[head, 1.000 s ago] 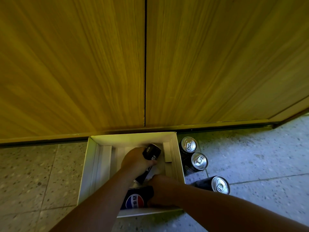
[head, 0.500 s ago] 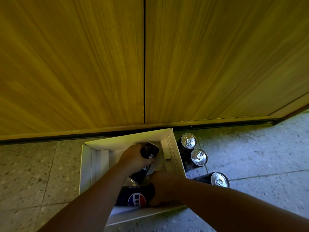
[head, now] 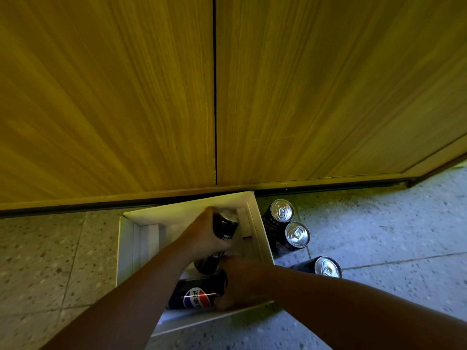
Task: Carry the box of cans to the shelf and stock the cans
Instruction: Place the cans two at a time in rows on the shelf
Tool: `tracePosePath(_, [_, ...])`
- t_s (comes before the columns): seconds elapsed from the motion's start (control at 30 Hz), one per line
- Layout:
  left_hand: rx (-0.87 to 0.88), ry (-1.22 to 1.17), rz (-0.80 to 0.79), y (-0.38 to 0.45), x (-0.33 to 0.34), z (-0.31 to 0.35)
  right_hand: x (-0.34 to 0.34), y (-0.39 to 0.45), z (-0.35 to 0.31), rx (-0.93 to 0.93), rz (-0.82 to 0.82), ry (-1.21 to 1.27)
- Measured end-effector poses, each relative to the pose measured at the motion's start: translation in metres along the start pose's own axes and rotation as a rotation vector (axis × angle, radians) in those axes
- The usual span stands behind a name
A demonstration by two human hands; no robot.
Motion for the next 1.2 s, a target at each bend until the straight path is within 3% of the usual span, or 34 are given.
tracePosePath(0.2, [0.156,-0.054,0.054,-0.013,-0.01,0.006,-0.003,-0.008,-0.006,-0.04,0.154,0.037])
tracePosePath(0.4, [0.127,-0.073,0.196,-0.037,-0.03,-0.006,-0.007,-0.023,-0.001,-0.057,0.396,0.016])
tracePosePath(0.67, [0.078,-0.089,0.306,-0.064,-0.041,-0.015,-0.017,-0.032,-0.007,-0.139,0.541,-0.018])
tracePosePath(1.2, [0.081,-0.321,0.477,-0.098,-0.078,0.03,-0.079,-0.053,-0.039,-0.288,0.797,0.403])
Point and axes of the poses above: each hand's wrist, its own y-axis towards the middle knuckle, its own x-axis out of the palm, z = x × y, the point moved 1 cm from there along y, towards the middle knuckle, and after that the axes turned 6 degrees about z, right-handed, at the moved point
